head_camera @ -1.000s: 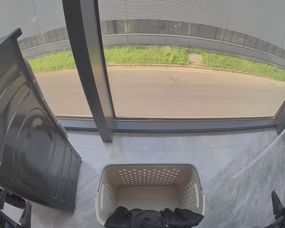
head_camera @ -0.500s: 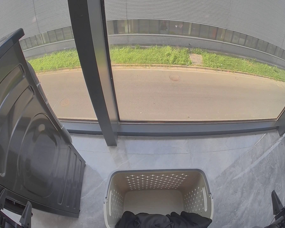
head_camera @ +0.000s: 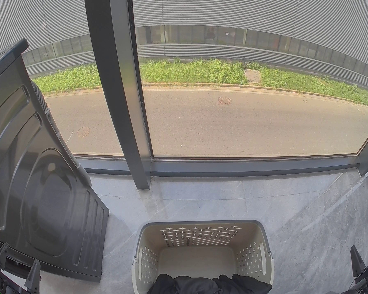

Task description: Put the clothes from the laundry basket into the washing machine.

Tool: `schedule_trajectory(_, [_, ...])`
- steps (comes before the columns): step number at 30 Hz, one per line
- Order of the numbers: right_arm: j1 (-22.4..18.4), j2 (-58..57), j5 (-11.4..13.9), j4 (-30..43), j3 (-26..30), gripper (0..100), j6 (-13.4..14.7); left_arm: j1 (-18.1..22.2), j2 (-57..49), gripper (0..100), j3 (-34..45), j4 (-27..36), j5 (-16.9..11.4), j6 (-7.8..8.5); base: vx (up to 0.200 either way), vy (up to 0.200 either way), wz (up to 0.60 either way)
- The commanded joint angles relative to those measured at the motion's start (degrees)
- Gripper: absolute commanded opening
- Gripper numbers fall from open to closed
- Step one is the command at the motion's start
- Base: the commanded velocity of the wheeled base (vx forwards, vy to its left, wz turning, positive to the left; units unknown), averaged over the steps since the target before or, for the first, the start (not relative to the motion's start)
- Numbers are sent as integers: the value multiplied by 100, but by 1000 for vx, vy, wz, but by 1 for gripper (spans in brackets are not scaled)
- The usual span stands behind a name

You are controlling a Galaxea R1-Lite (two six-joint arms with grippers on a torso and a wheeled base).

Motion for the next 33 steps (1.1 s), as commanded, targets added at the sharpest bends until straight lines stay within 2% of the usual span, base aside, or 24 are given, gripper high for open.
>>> schedule_trajectory(1, [2,-93,-3,-2,101,100,-2,1,-101,100,92,-2,-14,6,0,0,0])
schedule_trajectory(14, [2,-93,-3,-2,101,100,-2,1,-101,100,92,-2,-23,6,0,0,0])
schedule_trajectory(20, [2,-93,-3,-2,101,100,-2,1,-101,100,92,-2,-6,-3,200,0,0])
schedule_trajectory(33, [2,-93,-3,-2,101,100,-2,1,-101,100,92,-2,-14,-3,0,0,0])
